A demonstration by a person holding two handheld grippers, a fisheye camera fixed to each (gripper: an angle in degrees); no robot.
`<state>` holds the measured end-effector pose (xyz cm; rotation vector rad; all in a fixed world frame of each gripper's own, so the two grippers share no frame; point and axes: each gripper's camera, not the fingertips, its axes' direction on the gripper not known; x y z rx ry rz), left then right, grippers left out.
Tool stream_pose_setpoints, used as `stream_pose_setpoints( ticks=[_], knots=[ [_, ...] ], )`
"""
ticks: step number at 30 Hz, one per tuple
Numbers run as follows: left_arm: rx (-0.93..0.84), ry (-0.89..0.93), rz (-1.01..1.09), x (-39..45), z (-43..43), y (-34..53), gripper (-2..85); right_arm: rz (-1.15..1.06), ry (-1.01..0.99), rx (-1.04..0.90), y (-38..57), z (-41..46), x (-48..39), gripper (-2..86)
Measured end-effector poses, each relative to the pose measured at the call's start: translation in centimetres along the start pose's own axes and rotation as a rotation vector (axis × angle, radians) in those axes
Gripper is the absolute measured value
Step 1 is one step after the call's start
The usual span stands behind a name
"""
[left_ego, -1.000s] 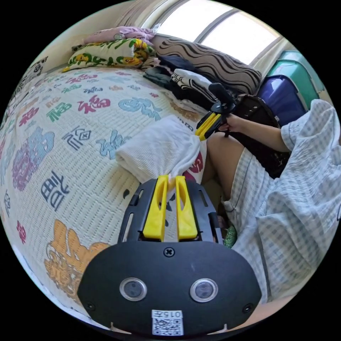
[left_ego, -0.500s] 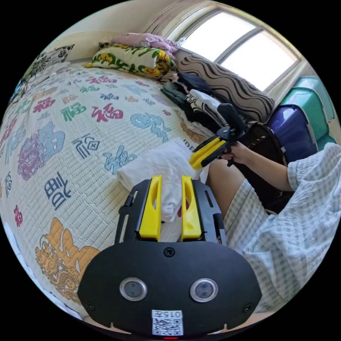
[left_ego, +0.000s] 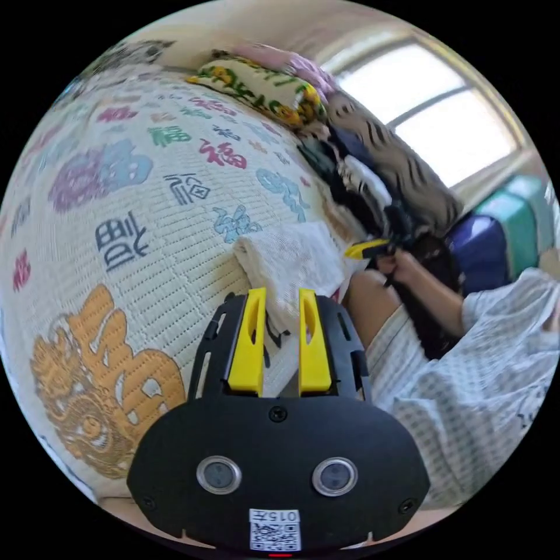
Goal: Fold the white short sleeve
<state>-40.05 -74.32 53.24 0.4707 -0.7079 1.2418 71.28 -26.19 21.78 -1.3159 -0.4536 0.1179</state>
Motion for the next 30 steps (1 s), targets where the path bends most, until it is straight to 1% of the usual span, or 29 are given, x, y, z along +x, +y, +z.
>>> stream_pose_setpoints(
  ticks=[1,3,4,5,7,9,12,14,16,17,20,23,25,27,30],
  knots=[
    [0.057,0.123,-0.100,-3.2,-0.9,0.3,14.3,0.046,-0.079,0.044,0.4,-1.1,1.5,10.9],
    [0.094,0.270,-0.248,-8.1,-1.1,0.8,15.2,0.123,-0.180,0.081,0.8,-1.9,4.1,12.6],
    [0.100,0.323,-0.286,-10.4,-0.8,1.0,15.0,0.176,-0.254,0.098,1.1,-2.1,5.7,13.3],
    [0.097,0.338,-0.304,-11.4,-0.6,1.1,14.9,0.199,-0.291,0.100,1.2,-2.1,6.4,13.0],
    [0.088,0.436,-0.333,-14.2,0.8,0.3,14.1,0.235,-0.411,0.092,1.2,-1.7,8.1,11.5],
    [0.070,0.489,-0.322,-14.8,2.0,-1.1,14.1,0.218,-0.426,0.069,0.8,-1.3,8.2,9.9],
    [0.010,0.497,-0.266,-13.7,4.3,-4.5,14.0,0.182,-0.426,0.026,-0.2,-0.3,7.5,8.2],
    [-0.026,0.512,-0.240,-13.0,5.7,-6.4,12.1,0.172,-0.445,0.003,-0.7,0.2,7.0,6.6],
    [-0.084,0.478,-0.252,-12.8,6.8,-8.1,7.8,0.149,-0.377,-0.005,-0.5,-0.3,6.0,3.9],
    [-0.087,0.482,-0.253,-12.8,6.7,-8.5,7.5,0.138,-0.360,0.001,-0.3,-0.7,5.6,3.5],
    [-0.062,0.491,-0.199,-10.7,4.9,-11.2,6.7,0.072,-0.303,0.056,1.1,-4.1,3.3,2.1],
    [-0.064,0.503,-0.099,-6.2,3.7,-16.5,6.5,-0.004,-0.204,0.116,2.7,-9.3,-0.2,1.5],
    [-0.049,0.538,0.017,-0.6,3.3,-22.5,6.5,-0.050,-0.126,0.201,4.0,-14.7,-2.8,1.3],
    [-0.043,0.570,0.085,3.8,3.7,-27.5,6.5,-0.051,-0.073,0.268,5.2,-19.0,-4.0,1.2],
    [-0.049,0.671,0.124,10.3,6.2,-36.2,6.4,-0.022,-0.014,0.383,7.1,-25.9,-4.4,1.1]
  ],
)
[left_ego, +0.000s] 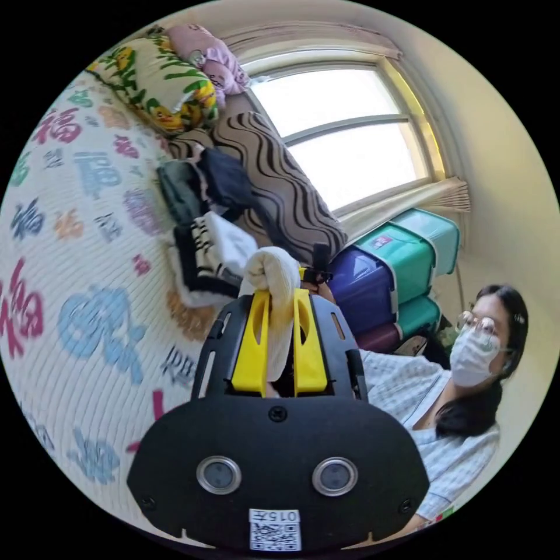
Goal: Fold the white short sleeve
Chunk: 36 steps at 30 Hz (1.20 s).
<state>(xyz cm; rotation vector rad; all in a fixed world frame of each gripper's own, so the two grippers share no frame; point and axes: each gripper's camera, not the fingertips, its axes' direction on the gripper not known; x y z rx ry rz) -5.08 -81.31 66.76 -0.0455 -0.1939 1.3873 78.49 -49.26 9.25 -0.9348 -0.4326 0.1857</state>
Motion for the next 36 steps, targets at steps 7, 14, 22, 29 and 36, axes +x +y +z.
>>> stream_pose_setpoints(
  ticks=[7,14,22,29,36],
  knots=[
    [-0.075,0.048,-0.075,-1.1,14.2,-16.6,6.3,0.200,0.096,0.115,-0.3,-8.8,4.7,1.5],
    [-0.062,-0.070,-0.251,-9.1,19.3,-20.5,7.1,0.460,0.045,0.146,2.9,-6.4,12.0,4.2],
    [0.059,-0.165,-0.174,-4.9,12.7,-23.1,7.2,0.439,0.259,0.268,5.4,-4.4,7.8,5.3],
    [0.052,-0.196,-0.002,4.2,4.4,-17.3,7.1,0.192,0.477,0.179,4.3,1.8,-3.2,5.3],
    [0.072,-0.604,-0.069,12.5,-13.9,2.4,7.6,-0.160,0.442,-0.156,5.1,21.9,-15.4,1.2]
  ],
)
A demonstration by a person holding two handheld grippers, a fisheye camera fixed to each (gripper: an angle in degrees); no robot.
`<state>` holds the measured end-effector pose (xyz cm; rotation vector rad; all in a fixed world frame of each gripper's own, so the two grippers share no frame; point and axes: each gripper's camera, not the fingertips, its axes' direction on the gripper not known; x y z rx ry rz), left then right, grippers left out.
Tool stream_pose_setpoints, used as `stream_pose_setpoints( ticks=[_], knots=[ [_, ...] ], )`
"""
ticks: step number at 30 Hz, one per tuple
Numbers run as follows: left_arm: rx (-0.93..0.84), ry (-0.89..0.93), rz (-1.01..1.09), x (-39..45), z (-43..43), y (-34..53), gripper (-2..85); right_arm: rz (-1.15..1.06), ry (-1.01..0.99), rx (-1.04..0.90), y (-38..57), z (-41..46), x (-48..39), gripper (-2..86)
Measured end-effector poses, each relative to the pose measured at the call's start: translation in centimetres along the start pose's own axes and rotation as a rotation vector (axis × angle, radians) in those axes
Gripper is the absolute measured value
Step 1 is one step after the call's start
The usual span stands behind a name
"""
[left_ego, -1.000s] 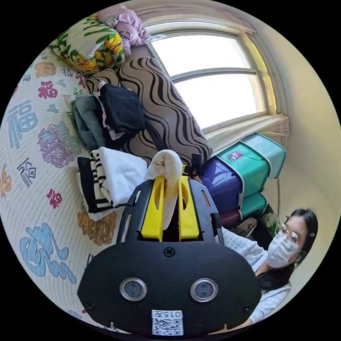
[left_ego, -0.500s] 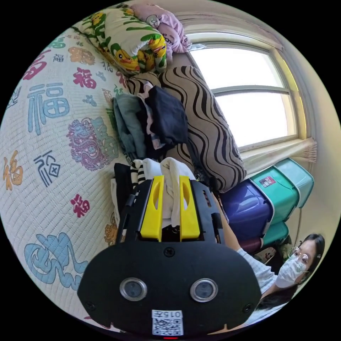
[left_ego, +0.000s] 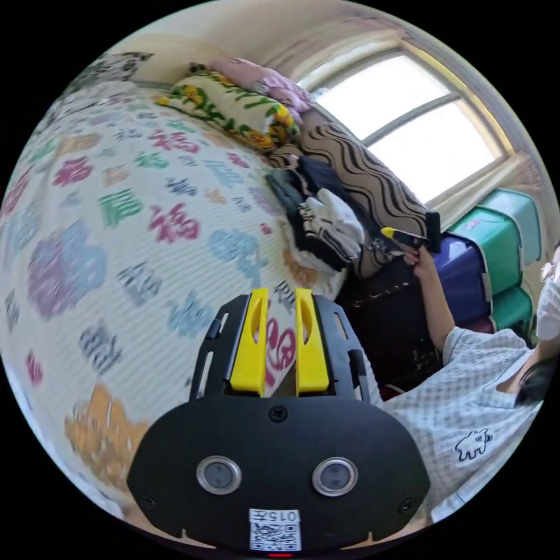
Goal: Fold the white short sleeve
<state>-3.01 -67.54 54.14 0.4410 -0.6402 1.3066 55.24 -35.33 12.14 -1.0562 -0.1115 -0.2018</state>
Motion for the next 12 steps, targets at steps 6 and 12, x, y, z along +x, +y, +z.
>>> stream_pose_setpoints(
  ticks=[6,12],
  knots=[
    [0.386,-0.254,-0.374,-2.2,-21.9,18.6,7.7,-0.234,-0.113,-0.255,-0.3,18.6,-16.0,-0.4],
    [0.515,-0.625,-0.672,-4.9,-34.8,29.1,11.2,-0.324,-0.319,-0.389,1.3,34.0,-29.6,-0.5]
  ],
)
